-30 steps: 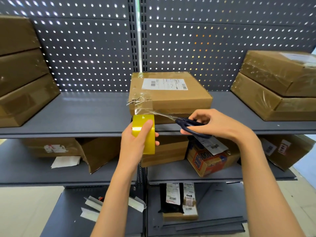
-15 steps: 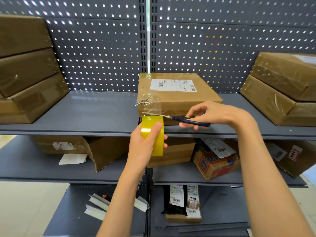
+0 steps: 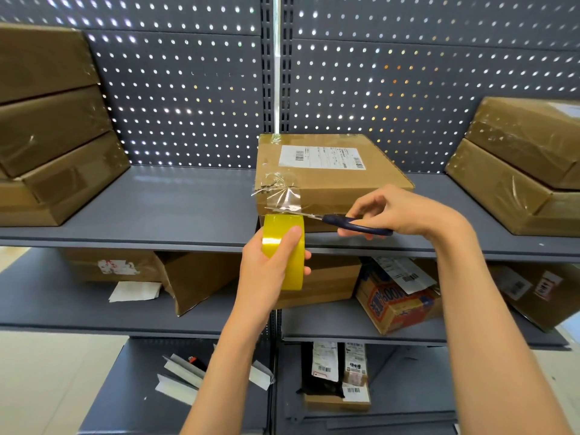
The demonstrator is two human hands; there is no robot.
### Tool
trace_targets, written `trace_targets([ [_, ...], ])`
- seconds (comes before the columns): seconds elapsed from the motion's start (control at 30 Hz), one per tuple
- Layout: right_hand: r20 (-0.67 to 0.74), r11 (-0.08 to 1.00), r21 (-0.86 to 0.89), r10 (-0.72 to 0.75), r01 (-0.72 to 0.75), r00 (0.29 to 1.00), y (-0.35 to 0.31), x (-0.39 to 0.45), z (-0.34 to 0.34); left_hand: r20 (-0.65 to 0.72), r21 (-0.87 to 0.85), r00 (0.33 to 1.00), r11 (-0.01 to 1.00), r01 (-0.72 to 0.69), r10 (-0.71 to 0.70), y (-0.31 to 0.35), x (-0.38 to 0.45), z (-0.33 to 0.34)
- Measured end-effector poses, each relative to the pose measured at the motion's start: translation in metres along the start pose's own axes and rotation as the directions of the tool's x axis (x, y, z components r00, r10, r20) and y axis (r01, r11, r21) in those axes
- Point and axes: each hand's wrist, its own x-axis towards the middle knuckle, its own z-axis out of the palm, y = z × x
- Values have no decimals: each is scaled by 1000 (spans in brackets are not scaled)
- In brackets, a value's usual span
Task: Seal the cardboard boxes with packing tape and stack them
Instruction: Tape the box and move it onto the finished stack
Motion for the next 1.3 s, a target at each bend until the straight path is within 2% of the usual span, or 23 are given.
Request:
trace_targets([
  [0.27,-10,1000,4,-31,31,999,1,1,4,-14,-24,1000,1000,-1,1,-3,-1,1],
  [0.53,-19,999,-44,21,-22,1000,2,-1,9,-27,-16,1000,1000,-5,4,-5,-3,1],
  [0.83,-134,966,-257,7,-42,991,5,-2,22,-65,-18,998,1000,8,-10,-7,-6,2],
  [1.0,-139,917,-394,-1,-55,990,11,2,28,-58,-14,998,999,37,-37,-14,-13,-1],
  [1.17,-148,942,-336,-24,-27,989,17,2,36,-59,-26,997,999,40,-41,-15,-14,-4],
  [1.3,-218,965,-261,-64,5,974,23,-6,39,-71,-30,997,1000,1,-4,-8,-16,-2],
])
